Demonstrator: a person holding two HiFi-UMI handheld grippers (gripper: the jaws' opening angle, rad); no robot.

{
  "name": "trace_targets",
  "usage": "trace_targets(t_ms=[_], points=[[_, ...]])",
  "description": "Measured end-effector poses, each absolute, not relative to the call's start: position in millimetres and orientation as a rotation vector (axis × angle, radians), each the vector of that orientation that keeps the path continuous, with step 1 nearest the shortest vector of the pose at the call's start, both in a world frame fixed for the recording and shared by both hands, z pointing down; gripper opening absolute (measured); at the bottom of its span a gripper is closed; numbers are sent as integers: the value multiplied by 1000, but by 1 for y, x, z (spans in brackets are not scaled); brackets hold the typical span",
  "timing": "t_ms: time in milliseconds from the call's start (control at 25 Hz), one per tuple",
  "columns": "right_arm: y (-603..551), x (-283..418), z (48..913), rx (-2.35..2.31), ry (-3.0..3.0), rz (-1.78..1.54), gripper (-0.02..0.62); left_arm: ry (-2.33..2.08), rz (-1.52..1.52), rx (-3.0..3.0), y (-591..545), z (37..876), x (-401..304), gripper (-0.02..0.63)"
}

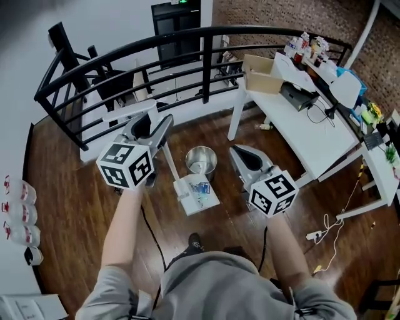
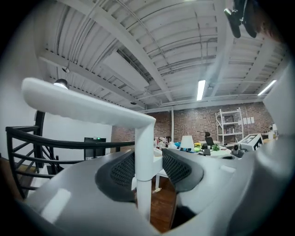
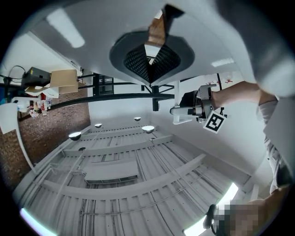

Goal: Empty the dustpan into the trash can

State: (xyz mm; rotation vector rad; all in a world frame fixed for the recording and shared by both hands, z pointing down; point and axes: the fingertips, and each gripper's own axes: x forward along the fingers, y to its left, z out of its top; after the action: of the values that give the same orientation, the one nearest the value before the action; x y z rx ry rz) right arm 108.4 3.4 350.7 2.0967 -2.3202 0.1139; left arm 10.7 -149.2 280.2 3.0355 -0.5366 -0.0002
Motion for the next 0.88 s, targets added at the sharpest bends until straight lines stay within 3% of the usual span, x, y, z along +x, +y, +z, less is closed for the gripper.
trace_targets(t_ms=[520, 880], points=[[-61, 152, 369, 2165, -2250, 178, -2, -548, -198, 3031, -245, 256, 62, 176], [-129, 240, 369, 2181, -2307, 176, -2, -653, -2, 2901, -316, 321, 105, 175]])
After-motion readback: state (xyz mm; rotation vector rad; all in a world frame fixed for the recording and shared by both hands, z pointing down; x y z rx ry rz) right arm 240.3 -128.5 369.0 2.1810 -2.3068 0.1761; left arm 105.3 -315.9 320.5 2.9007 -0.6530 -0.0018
